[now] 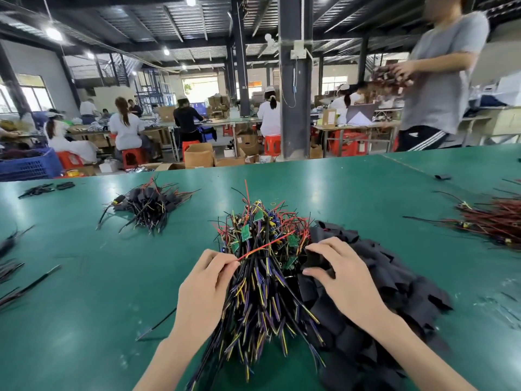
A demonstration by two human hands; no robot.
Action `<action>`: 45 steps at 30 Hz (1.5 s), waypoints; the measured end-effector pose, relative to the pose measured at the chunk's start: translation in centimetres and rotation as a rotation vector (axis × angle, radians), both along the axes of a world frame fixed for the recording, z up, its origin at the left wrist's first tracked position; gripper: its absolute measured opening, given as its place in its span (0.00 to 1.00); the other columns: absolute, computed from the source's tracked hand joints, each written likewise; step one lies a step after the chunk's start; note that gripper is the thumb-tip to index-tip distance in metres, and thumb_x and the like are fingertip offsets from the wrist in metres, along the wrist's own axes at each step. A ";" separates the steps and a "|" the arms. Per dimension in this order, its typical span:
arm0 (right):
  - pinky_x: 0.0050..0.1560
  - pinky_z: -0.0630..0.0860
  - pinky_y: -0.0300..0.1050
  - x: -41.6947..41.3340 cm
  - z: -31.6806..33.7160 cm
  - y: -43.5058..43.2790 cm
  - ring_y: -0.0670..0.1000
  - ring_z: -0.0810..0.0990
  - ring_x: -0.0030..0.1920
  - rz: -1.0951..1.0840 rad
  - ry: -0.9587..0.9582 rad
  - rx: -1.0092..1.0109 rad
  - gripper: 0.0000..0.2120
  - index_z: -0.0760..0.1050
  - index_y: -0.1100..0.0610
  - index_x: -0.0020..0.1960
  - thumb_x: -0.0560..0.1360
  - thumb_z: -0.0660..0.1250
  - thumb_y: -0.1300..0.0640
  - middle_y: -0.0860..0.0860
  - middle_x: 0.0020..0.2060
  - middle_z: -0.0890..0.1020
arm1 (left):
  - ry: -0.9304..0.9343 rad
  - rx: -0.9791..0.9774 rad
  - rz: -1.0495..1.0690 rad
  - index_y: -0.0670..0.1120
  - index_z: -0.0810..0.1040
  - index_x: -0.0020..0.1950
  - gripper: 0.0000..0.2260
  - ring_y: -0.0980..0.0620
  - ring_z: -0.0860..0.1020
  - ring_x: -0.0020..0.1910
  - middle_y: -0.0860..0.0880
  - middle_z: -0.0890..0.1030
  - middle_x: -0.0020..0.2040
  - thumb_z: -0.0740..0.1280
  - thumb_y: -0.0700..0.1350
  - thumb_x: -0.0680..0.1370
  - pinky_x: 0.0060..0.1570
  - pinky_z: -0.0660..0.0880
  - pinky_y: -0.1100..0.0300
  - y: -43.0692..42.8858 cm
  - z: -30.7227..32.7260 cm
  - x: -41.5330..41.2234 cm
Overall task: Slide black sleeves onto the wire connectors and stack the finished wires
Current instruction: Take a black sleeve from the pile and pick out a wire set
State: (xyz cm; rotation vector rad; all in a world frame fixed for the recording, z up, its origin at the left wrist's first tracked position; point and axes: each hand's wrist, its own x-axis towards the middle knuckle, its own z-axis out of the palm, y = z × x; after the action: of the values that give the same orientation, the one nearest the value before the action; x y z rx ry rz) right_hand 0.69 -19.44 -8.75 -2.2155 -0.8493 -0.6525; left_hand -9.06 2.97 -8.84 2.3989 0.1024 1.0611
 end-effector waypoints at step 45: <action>0.52 0.71 0.61 0.1 -0.2 0.1 0.55 0.78 0.50 0.016 0.047 0.090 0.16 0.80 0.55 0.56 0.69 0.74 0.53 0.51 0.49 0.79 | -0.023 0.160 -0.003 0.49 0.83 0.49 0.04 0.64 0.66 0.44 0.54 0.74 0.47 0.68 0.44 0.77 0.38 0.63 0.66 0.2 -0.2 -0.1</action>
State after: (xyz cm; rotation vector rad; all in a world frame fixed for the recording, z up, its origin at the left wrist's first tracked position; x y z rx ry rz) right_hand 0.78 -19.34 -8.90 -2.1327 -0.7975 -0.6162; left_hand -9.19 3.19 -9.02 2.5269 0.0062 1.1342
